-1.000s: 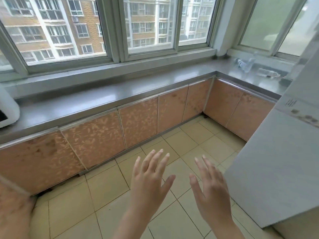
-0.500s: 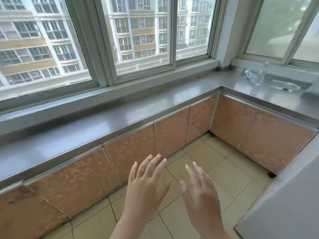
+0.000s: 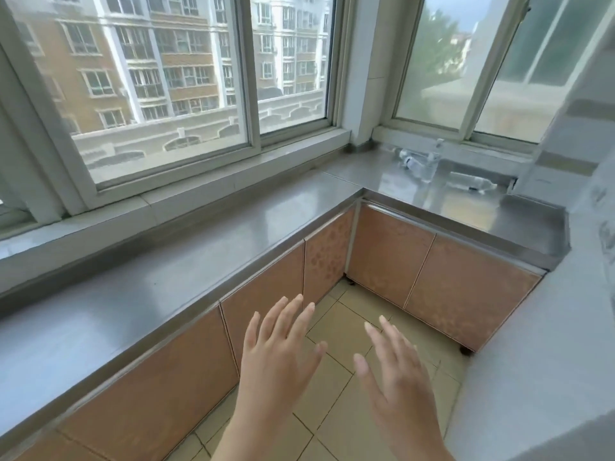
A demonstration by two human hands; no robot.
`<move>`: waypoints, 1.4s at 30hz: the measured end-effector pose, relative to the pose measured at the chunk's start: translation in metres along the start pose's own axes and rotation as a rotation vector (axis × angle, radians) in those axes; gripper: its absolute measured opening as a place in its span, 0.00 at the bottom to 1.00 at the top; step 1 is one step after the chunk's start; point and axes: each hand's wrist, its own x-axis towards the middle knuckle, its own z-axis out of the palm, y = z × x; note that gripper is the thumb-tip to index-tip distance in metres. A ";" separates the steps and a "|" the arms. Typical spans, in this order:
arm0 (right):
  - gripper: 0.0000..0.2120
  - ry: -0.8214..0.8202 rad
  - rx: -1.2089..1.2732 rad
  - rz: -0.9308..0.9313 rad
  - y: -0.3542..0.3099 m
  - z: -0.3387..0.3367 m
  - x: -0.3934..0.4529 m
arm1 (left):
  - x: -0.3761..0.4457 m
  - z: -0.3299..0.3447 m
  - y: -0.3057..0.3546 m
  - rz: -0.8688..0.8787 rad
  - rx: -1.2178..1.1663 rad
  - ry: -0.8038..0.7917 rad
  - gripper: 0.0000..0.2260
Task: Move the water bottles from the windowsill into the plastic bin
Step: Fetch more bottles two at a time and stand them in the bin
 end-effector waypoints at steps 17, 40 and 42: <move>0.31 0.149 0.014 0.205 0.109 0.026 0.284 | 0.283 0.184 0.007 0.180 -0.066 -0.121 0.22; 0.26 0.093 -0.139 0.310 0.338 -0.010 0.661 | 0.650 0.446 0.104 0.139 -0.161 -0.250 0.24; 0.24 0.114 -0.145 0.320 0.352 -0.012 0.695 | 0.686 0.470 0.110 0.162 -0.188 -0.248 0.23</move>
